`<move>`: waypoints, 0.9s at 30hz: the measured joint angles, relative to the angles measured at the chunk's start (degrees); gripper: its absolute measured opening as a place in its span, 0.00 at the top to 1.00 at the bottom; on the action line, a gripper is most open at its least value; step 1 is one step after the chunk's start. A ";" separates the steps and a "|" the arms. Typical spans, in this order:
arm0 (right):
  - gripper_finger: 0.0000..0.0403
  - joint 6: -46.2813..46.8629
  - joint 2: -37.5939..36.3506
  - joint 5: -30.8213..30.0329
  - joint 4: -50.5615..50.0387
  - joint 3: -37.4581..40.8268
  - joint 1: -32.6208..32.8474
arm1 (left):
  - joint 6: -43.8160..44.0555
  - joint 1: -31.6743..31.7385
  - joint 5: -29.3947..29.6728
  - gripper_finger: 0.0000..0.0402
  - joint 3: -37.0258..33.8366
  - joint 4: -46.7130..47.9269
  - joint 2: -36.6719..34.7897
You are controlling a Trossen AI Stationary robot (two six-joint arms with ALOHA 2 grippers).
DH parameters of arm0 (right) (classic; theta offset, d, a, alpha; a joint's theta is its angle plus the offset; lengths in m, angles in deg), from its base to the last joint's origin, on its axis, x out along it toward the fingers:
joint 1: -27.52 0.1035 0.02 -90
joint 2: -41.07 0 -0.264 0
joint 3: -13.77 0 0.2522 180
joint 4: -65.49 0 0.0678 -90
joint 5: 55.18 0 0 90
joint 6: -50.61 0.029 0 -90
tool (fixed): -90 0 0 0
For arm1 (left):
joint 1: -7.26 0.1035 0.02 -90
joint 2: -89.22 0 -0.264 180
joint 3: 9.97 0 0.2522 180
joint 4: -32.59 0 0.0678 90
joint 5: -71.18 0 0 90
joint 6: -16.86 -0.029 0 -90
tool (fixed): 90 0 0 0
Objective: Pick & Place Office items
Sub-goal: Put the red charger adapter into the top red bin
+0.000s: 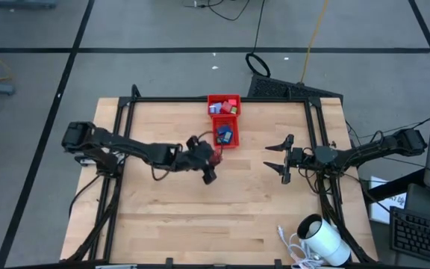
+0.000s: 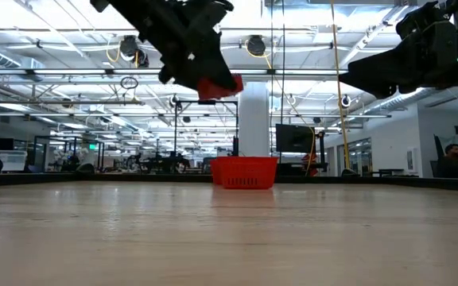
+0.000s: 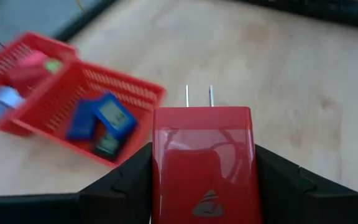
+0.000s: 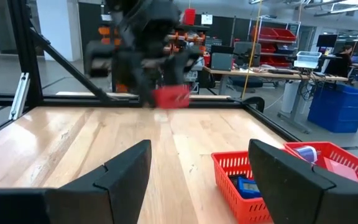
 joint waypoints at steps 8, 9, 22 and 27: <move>0.35 0.01 0.01 -0.01 -0.03 0.01 -0.01 | -5.02 7.15 -4.15 0.48 0.04 -4.29 -2.03; 0.35 0.00 0.01 -0.02 -0.03 0.00 -0.01 | -5.02 8.55 -5.18 0.48 0.07 -5.21 -1.85; 0.35 0.00 0.01 -0.01 0.00 0.00 0.00 | -2.01 24.62 -16.28 0.48 0.09 -14.67 -1.47; 0.35 0.00 0.01 -0.01 0.00 0.00 0.00 | -1.63 29.43 -18.39 0.48 2.61 -17.25 -0.18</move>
